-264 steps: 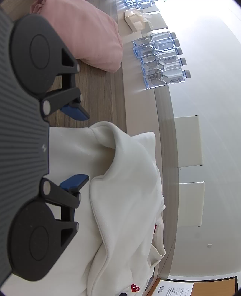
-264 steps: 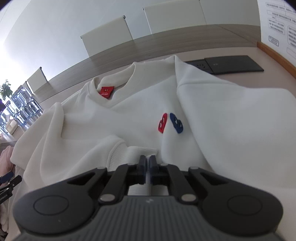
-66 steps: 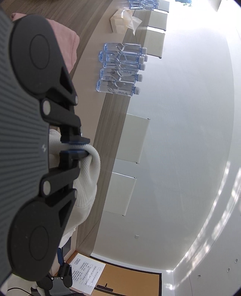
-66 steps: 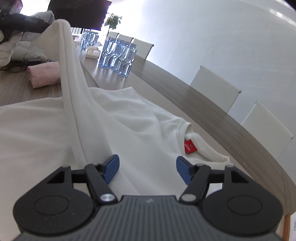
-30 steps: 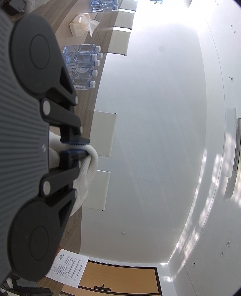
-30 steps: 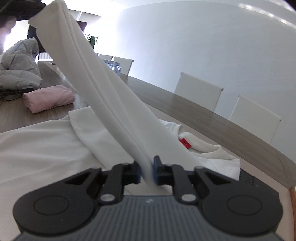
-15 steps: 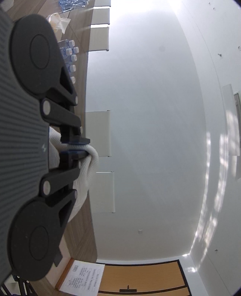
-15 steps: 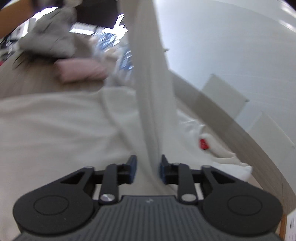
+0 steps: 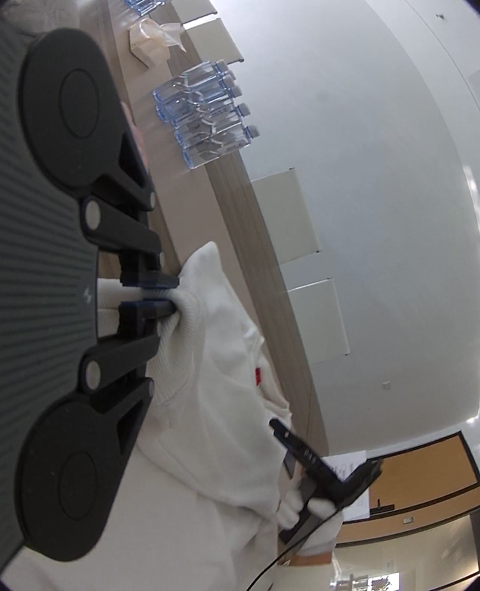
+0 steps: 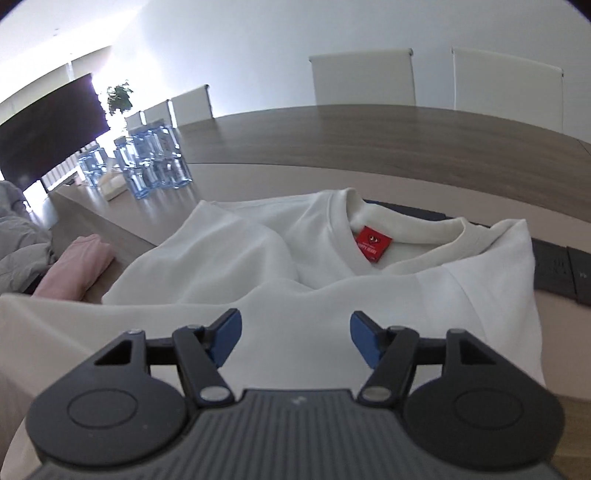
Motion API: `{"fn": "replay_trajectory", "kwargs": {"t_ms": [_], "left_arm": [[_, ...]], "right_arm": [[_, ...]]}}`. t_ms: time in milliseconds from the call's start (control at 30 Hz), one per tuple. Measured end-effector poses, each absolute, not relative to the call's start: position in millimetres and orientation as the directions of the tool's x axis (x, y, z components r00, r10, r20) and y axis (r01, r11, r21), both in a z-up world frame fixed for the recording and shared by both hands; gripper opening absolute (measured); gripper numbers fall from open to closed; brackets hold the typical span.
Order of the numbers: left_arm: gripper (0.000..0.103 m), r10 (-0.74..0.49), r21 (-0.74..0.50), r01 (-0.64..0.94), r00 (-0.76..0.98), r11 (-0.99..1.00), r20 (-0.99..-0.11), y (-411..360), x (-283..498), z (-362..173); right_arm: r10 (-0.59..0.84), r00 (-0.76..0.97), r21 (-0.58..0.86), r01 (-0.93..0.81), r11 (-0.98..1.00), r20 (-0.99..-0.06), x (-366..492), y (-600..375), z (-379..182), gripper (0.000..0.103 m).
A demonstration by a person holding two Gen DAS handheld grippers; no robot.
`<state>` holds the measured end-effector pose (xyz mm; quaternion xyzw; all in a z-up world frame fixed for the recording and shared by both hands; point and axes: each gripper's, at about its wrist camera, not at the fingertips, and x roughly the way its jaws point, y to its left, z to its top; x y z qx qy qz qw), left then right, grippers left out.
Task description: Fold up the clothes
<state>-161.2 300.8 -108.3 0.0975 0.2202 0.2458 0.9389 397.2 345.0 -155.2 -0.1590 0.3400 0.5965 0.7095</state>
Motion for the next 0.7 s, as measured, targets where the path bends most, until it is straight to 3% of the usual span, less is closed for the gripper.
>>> {"fn": "replay_trajectory", "kwargs": {"t_ms": [67, 100, 133, 233, 333, 400, 567, 700], "left_arm": [[0.006, 0.528, 0.301, -0.438, 0.763, 0.847, -0.374, 295, -164, -117], [0.006, 0.538, 0.297, -0.451, 0.752, 0.842, -0.381, 295, -164, -120], [0.006, 0.544, 0.296, -0.459, 0.745, 0.838, -0.386, 297, -164, -120], [0.005, 0.57, 0.309, -0.48, 0.726, 0.821, -0.385, 303, -164, -119], [0.005, 0.591, 0.337, -0.489, 0.715, 0.805, -0.373, 308, -165, -116], [0.005, 0.618, 0.372, -0.501, 0.704, 0.781, -0.349, 310, -164, -111], [0.005, 0.691, 0.431, -0.555, 0.666, 0.711, -0.281, 324, -154, -99], [0.0, 0.761, 0.447, -0.628, 0.604, 0.637, -0.236, 348, -119, -82]], "right_arm": [[0.713, 0.16, 0.036, -0.967, 0.251, -0.683, 377, 369, -169, 0.07], [0.695, 0.213, -0.05, -0.968, 0.247, -0.687, 362, 382, -177, 0.055], [0.68, 0.25, -0.109, -0.964, 0.243, -0.69, 354, 391, -184, 0.022], [0.712, 0.297, -0.13, -0.951, 0.28, -0.636, 332, 392, -190, 0.014], [0.771, 0.287, -0.057, -0.949, 0.312, -0.569, 331, 368, -164, 0.013], [0.806, 0.299, -0.005, -0.939, 0.345, -0.511, 340, 350, -143, 0.006], [0.85, 0.368, 0.081, -0.901, 0.426, -0.378, 373, 317, -97, 0.006], [0.808, 0.455, 0.078, -0.853, 0.517, -0.375, 397, 335, -84, 0.006]]}}
